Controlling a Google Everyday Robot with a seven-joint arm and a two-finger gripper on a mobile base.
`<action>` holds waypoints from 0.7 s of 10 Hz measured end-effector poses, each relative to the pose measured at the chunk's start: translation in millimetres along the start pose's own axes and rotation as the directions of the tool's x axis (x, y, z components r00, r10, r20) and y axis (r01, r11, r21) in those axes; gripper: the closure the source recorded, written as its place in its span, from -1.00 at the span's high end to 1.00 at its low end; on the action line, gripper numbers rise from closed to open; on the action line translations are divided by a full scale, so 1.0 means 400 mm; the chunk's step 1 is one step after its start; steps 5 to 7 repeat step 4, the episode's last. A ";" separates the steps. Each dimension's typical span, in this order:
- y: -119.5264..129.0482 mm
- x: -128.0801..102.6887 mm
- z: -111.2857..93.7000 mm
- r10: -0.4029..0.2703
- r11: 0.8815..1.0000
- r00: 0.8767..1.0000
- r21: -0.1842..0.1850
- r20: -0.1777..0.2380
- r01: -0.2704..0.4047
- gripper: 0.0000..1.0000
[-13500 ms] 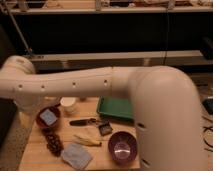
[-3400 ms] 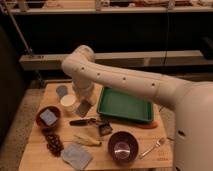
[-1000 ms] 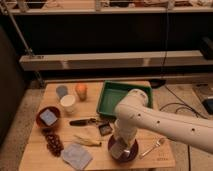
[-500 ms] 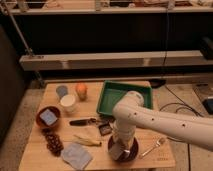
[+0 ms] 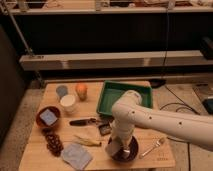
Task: Place eraser in purple bowl
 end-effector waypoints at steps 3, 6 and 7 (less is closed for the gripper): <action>-0.002 -0.001 0.000 -0.002 1.000 1.000 0.000 0.000 0.002 0.56; -0.002 -0.001 0.000 -0.002 1.000 1.000 0.000 0.000 0.002 0.56; -0.002 -0.001 0.000 -0.002 1.000 1.000 0.000 0.000 0.002 0.56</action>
